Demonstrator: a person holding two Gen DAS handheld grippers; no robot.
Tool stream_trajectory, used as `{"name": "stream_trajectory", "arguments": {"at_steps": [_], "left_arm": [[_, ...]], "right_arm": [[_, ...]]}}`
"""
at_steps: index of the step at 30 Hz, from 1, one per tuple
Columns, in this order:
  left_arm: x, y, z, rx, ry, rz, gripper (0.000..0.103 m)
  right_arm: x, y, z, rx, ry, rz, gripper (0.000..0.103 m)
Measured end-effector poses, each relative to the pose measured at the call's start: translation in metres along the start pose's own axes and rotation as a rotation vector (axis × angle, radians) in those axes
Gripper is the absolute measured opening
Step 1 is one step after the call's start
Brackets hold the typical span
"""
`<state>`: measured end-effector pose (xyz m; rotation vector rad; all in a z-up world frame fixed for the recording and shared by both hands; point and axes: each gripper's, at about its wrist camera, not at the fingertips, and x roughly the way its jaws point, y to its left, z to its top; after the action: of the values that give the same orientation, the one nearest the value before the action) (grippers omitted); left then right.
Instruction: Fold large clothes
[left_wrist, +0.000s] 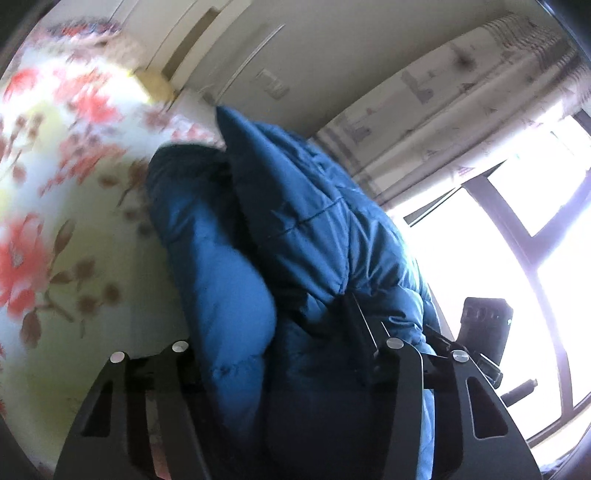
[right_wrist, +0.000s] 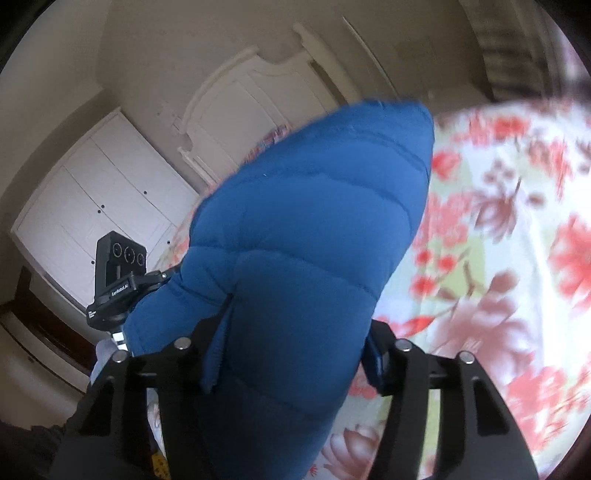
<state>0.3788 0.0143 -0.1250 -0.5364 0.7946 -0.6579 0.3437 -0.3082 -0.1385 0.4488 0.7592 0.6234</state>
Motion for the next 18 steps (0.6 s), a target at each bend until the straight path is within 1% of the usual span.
{"name": "stream_trajectory", "arguments": {"at_steps": [2,3,5,8,9,10,11,13,14,15,16,17,18], "left_arm": [[0.007,-0.023,0.01,0.022,-0.029,-0.018,0.046],[0.009,-0.025,0.013,0.027,-0.035,-0.024,0.046],[0.026,-0.04,0.025,0.035,-0.048,-0.041,0.046],[0.062,-0.054,0.041,0.011,-0.047,-0.069,0.046],[0.073,-0.053,0.043,-0.002,-0.04,-0.073,0.046],[0.092,-0.052,0.044,-0.024,-0.016,-0.072,0.046],[0.1,-0.047,0.039,-0.029,0.003,-0.061,0.046],[0.134,-0.037,0.028,-0.065,0.08,-0.013,0.047],[0.141,-0.031,0.021,-0.077,0.088,-0.005,0.051],[0.141,-0.029,0.017,-0.075,0.072,-0.018,0.054],[0.139,-0.028,0.015,-0.071,0.068,-0.019,0.055],[0.137,-0.028,0.015,-0.073,0.076,-0.015,0.056],[0.136,-0.029,0.016,-0.071,0.082,-0.007,0.058]], "right_arm": [[-0.012,0.0,0.01,-0.033,-0.018,-0.004,0.056],[-0.019,-0.001,0.018,-0.054,-0.031,-0.011,0.056],[-0.031,-0.007,0.035,-0.076,-0.049,-0.026,0.056],[-0.047,-0.022,0.063,-0.1,-0.062,-0.062,0.056],[-0.051,-0.033,0.07,-0.1,-0.06,-0.07,0.057],[-0.052,-0.043,0.078,-0.091,-0.05,-0.075,0.057],[-0.051,-0.057,0.084,-0.075,-0.024,-0.088,0.057],[-0.046,-0.082,0.085,-0.034,0.015,-0.103,0.058],[-0.039,-0.102,0.081,0.01,0.053,-0.118,0.06],[-0.032,-0.114,0.076,0.034,0.086,-0.132,0.067],[-0.027,-0.124,0.069,0.047,0.095,-0.127,0.068],[-0.031,-0.13,0.063,0.063,0.063,-0.089,0.073],[-0.036,-0.132,0.061,0.08,0.044,-0.085,0.079]]}}
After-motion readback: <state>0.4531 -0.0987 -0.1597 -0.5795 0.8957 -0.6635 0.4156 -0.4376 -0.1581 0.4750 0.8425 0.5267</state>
